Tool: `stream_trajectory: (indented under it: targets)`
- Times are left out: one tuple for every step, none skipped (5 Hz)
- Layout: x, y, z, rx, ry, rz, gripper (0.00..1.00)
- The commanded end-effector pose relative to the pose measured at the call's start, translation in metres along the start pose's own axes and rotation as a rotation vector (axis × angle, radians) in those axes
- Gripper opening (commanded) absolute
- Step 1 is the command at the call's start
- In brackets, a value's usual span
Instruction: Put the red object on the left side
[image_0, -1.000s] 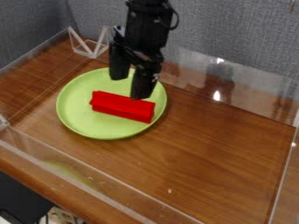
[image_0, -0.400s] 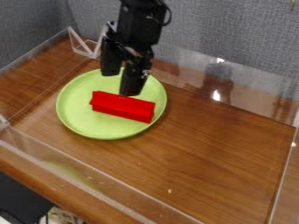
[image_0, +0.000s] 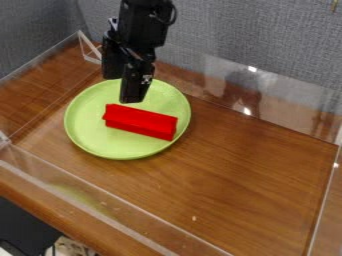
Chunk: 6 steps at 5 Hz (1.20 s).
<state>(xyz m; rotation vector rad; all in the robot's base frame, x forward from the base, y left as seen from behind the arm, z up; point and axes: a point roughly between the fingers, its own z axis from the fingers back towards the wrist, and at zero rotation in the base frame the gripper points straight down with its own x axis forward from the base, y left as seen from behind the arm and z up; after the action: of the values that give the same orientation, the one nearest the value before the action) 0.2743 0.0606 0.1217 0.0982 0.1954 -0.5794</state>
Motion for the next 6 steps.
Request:
stream_trajectory:
  targets:
    - [0.003,0.011,0.001,0.055,-0.027,-0.072,1.0]
    - [0.011,0.018,-0.008,0.079,-0.027,-0.146,1.0]
    - [0.017,0.022,-0.013,0.085,-0.022,-0.145,1.0]
    - [0.022,0.025,-0.017,0.092,-0.018,-0.138,1.0]
    - [0.029,0.018,-0.019,0.104,-0.02,-0.159,1.0]
    - [0.036,0.009,-0.019,0.117,-0.023,-0.179,1.0]
